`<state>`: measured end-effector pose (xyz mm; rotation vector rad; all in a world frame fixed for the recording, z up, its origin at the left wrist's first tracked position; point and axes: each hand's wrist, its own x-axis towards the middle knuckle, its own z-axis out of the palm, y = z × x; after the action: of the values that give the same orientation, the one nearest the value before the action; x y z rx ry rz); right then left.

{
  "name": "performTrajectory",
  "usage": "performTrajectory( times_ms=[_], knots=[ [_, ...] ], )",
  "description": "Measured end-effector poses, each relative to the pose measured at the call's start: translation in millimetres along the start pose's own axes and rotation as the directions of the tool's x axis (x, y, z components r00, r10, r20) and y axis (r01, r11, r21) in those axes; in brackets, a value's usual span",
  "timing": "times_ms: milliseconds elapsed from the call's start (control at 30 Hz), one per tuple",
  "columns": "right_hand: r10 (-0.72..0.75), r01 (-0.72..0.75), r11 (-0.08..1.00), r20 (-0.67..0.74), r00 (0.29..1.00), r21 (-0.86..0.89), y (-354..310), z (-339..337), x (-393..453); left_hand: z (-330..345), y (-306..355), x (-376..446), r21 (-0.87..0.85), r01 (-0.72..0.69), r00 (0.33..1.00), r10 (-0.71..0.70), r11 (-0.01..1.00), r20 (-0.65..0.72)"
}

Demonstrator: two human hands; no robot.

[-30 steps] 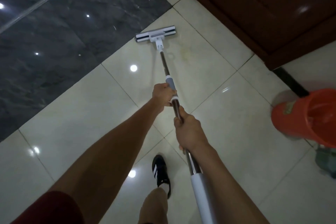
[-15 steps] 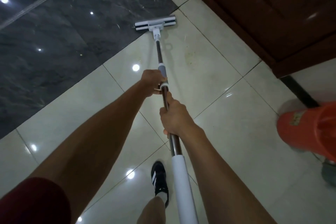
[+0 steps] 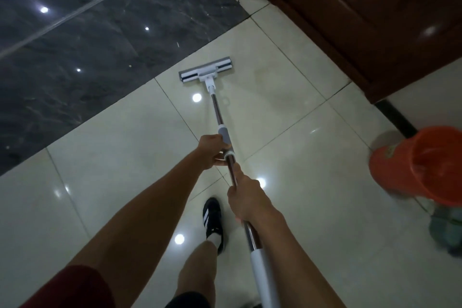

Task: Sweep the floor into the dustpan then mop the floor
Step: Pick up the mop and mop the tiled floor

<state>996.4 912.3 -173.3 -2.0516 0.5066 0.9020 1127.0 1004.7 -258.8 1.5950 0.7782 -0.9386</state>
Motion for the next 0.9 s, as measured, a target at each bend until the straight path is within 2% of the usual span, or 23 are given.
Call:
performTrajectory(
  times_ms=[333,533,700,900],
  knots=[
    [0.1,-0.101,0.995,0.043,0.994,0.007,122.7,58.4,-159.8,53.6,-171.2,-116.6,0.032,0.023,1.0,-0.023,0.999,0.005],
    [0.089,-0.089,0.996,0.04,0.995,-0.004,190.0,86.4,-234.6,83.8,-250.4,-168.3,0.103,0.01,0.999,-0.015,0.995,0.051],
    [0.083,-0.084,0.996,0.041,0.996,0.039,220.7,104.7,-282.3,95.4,-294.6,-204.9,0.156,-0.019,0.995,0.003,0.988,0.099],
    [0.146,-0.146,0.986,0.006,0.989,0.084,226.0,150.5,-323.9,78.4,-338.7,-240.7,0.164,-0.026,0.989,0.002,0.986,0.149]
  ],
)
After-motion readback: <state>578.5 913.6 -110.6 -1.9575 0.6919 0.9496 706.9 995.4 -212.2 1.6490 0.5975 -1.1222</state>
